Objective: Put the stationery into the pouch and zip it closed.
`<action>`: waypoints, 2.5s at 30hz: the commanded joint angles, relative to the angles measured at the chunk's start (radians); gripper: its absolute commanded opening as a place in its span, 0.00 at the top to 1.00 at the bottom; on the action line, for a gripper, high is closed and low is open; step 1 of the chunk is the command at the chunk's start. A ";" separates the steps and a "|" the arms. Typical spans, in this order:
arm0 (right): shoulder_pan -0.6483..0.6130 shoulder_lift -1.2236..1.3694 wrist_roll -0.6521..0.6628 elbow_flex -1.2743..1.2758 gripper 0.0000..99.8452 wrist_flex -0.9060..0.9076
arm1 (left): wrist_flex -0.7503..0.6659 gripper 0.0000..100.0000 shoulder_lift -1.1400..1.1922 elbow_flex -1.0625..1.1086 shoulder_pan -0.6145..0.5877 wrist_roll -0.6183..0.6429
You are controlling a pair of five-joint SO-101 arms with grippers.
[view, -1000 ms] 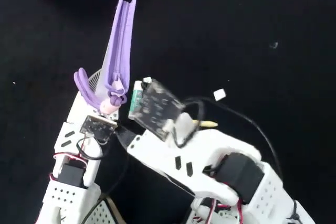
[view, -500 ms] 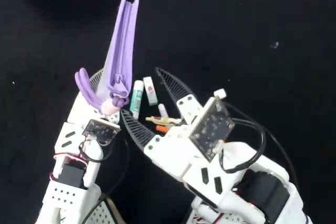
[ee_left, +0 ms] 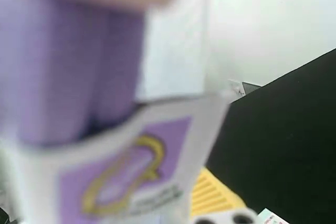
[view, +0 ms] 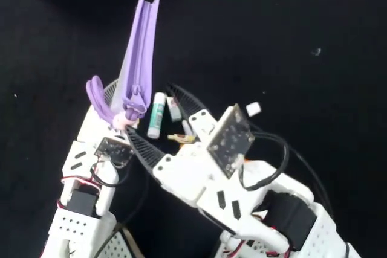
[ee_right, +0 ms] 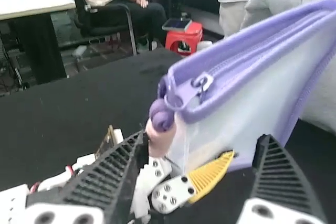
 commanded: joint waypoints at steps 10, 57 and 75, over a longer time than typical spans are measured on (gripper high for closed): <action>-0.008 -0.007 -0.052 0.119 0.67 -0.255 | 0.002 0.97 -0.006 0.021 0.019 0.011; 0.417 0.120 0.603 -0.389 0.99 0.000 | 0.003 0.97 -0.015 0.021 0.073 0.011; 0.786 0.590 0.606 -0.575 0.99 -0.305 | 0.000 0.97 -0.015 0.021 0.101 0.009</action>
